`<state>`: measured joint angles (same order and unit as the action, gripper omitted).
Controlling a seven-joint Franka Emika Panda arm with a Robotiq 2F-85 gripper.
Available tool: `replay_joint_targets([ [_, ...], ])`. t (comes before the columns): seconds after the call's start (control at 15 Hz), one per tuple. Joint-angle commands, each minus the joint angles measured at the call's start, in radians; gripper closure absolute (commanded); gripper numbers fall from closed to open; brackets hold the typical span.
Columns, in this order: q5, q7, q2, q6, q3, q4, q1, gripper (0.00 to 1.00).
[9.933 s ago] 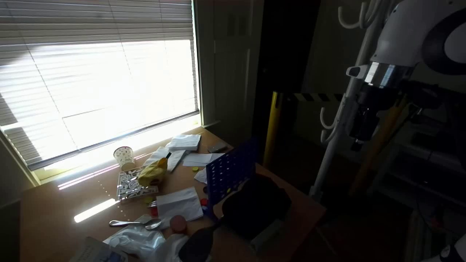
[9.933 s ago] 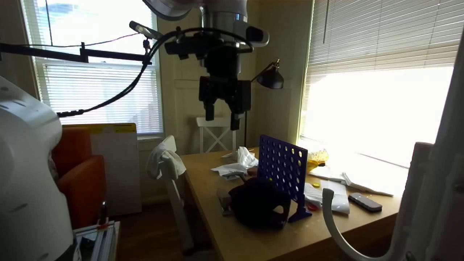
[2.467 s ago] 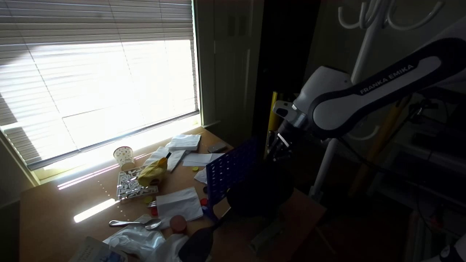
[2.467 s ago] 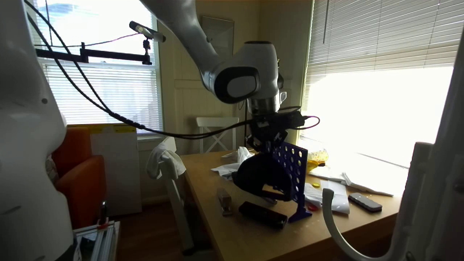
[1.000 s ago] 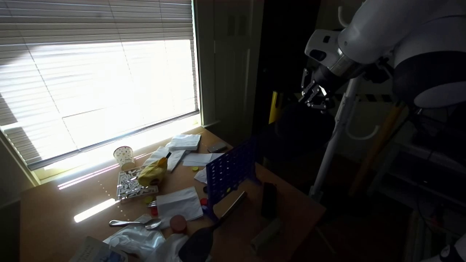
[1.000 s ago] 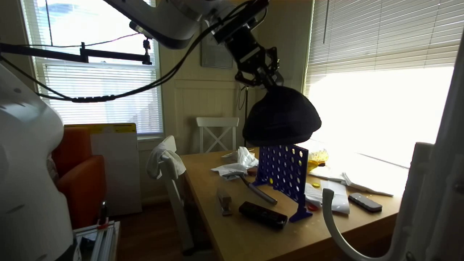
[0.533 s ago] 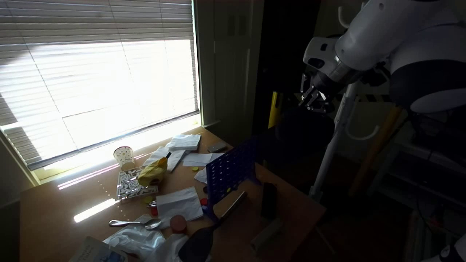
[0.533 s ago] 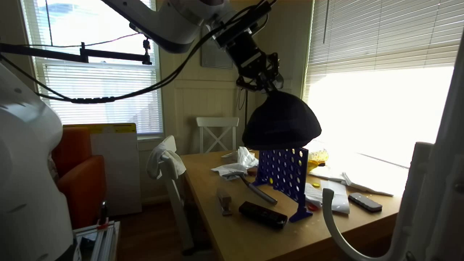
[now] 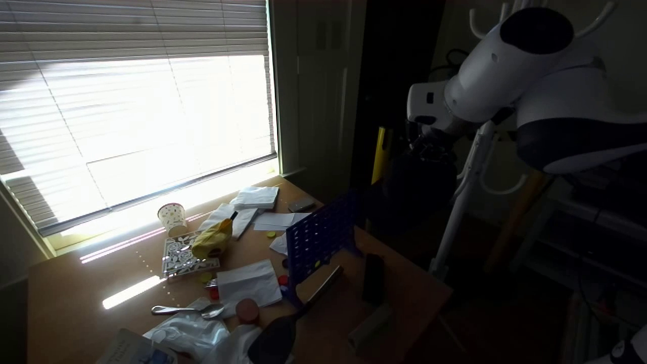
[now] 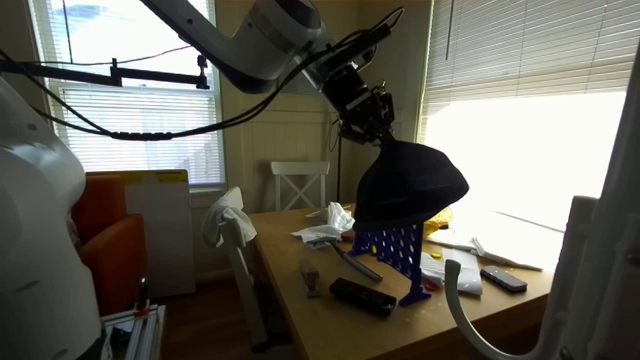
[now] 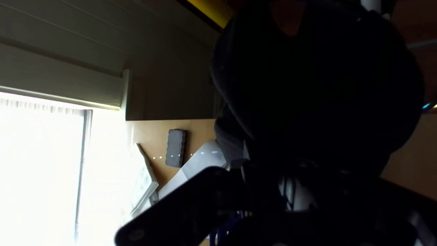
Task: Put the hat on the coat hanger
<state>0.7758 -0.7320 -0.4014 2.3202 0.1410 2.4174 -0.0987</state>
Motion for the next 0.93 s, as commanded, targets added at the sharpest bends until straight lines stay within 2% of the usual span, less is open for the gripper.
replay_joint_targets([
  [0.0,0.039,-0.080,0.025,-0.076,-0.023,-0.019,-0.017,0.96],
  [0.67,0.064,-0.100,0.095,-0.042,-0.071,0.006,0.006,0.96],
  [0.87,0.118,-0.071,0.119,-0.041,-0.076,0.006,0.017,0.96],
])
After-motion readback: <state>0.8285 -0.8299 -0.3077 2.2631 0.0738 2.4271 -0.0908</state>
